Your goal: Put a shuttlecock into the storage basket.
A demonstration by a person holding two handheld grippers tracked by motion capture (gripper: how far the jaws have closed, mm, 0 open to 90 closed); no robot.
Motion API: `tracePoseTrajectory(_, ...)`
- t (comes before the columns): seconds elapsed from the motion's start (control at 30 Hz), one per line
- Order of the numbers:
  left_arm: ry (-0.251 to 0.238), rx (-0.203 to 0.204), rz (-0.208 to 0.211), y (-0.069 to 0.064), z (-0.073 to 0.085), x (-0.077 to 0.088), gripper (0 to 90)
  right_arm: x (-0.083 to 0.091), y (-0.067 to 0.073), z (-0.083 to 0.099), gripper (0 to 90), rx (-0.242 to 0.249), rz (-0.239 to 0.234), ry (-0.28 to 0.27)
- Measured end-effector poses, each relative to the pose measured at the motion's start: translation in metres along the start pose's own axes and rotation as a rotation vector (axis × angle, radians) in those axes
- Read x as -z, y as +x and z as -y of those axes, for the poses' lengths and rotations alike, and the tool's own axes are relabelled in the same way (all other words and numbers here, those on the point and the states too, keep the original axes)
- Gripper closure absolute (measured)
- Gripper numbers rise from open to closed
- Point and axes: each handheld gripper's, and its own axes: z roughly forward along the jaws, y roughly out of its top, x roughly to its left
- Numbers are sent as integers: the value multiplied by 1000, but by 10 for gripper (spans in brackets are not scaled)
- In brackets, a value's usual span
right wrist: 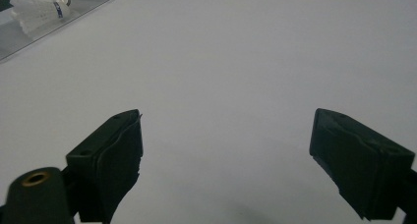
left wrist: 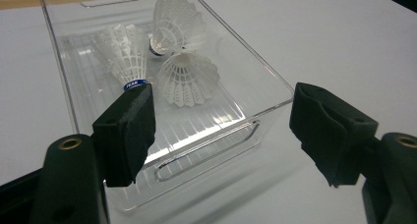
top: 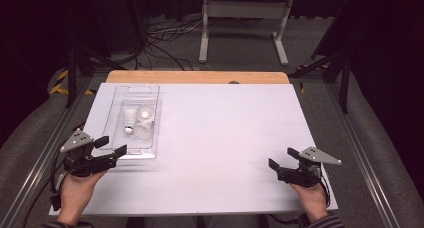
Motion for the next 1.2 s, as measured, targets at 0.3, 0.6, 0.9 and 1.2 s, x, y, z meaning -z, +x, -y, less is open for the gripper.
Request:
tracePoseTrajectory(0.3, -7, 5, 7, -1, 2, 1, 260, 0, 0, 0, 134, 0, 0, 0)
tracePoseTrajectory(0.6, -18, 3, 8, -3, 6, 2, 257, 0, 0, 0, 134, 0, 0, 0)
tracePoseTrajectory(0.9, -23, 9, 12, -3, 12, 1, 256, 0, 0, 0, 134, 0, 0, 0)
tracePoseTrajectory(1.2, -27, 15, 13, -3, 17, 1, 251, 0, 0, 0, 134, 0, 0, -1)
